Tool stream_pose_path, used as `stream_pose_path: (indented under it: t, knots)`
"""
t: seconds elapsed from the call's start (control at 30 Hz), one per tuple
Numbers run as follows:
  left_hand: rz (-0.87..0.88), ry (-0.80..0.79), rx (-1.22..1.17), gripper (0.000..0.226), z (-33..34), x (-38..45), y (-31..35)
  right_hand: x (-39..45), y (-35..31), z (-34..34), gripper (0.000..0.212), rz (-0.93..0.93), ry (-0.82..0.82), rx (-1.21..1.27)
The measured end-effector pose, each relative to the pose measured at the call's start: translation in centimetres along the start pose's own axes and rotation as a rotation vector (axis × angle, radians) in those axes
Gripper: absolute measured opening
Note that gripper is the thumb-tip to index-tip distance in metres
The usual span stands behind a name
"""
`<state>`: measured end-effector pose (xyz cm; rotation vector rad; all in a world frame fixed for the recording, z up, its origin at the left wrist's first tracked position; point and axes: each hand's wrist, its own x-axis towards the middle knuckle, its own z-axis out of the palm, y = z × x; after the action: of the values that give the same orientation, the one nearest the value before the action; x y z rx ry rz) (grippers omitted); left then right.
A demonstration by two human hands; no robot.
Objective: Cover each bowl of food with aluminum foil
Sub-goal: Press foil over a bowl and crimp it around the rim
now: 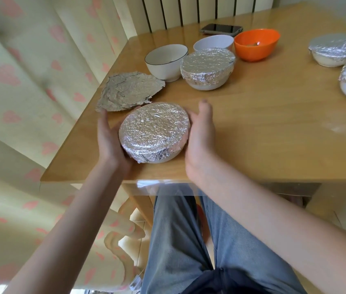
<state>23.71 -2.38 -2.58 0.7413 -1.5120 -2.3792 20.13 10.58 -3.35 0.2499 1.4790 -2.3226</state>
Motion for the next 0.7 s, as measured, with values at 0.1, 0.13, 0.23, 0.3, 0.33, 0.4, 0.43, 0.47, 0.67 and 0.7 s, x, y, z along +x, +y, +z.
stream_pose_path:
  t: [0.1, 0.13, 0.23, 0.3, 0.33, 0.4, 0.43, 0.47, 0.67, 0.7]
  knots:
    - [0.052, 0.106, -0.070, 0.066, 1.5, -0.8, -0.8, -0.4, -0.1, 1.5, 0.058, 0.003, 0.068, -0.037]
    - [0.072, 0.129, -0.092, 0.065, 1.7, -0.8, -0.9, -0.2, -0.7, 1.8, 0.055, -0.016, 0.082, -0.061]
    - [0.124, 0.164, -0.082, 0.067, 2.3, -0.7, -1.4, 0.7, -1.7, 1.6, 0.047, -0.024, 0.104, -0.107]
    - [0.141, 0.162, -0.011, 0.068, 2.0, -0.4, -1.7, 1.1, -2.1, 1.3, 0.051, 0.020, 0.044, -0.108]
    - [0.149, 0.134, 0.040, 0.070, 1.5, -0.2, -1.7, 1.4, -2.1, 0.9, 0.054, 0.038, 0.000, -0.083]
    - [0.194, 0.025, 0.161, 0.073, 0.2, -0.1, -1.2, 1.8, -2.3, -0.7, 0.052, 0.010, -0.077, -0.019]
    - [0.279, -0.023, 0.219, 0.076, -0.7, 0.0, -0.7, 1.7, -2.4, -2.0, 0.044, -0.037, -0.090, -0.043]
    - [0.419, -0.066, 0.352, 0.085, -1.8, 0.1, 0.2, 1.4, -2.6, -3.7, 0.034, -0.114, -0.097, -0.156]
    - [0.588, -0.810, 1.707, 0.121, 0.4, -0.9, 8.1, -1.4, -3.8, -8.0, 0.021, -0.563, -0.475, -1.173]
    - [0.528, -0.863, 1.836, 0.126, 1.9, -0.6, 8.2, -1.3, -3.5, -7.7, 0.029, -0.609, -0.432, -1.189]
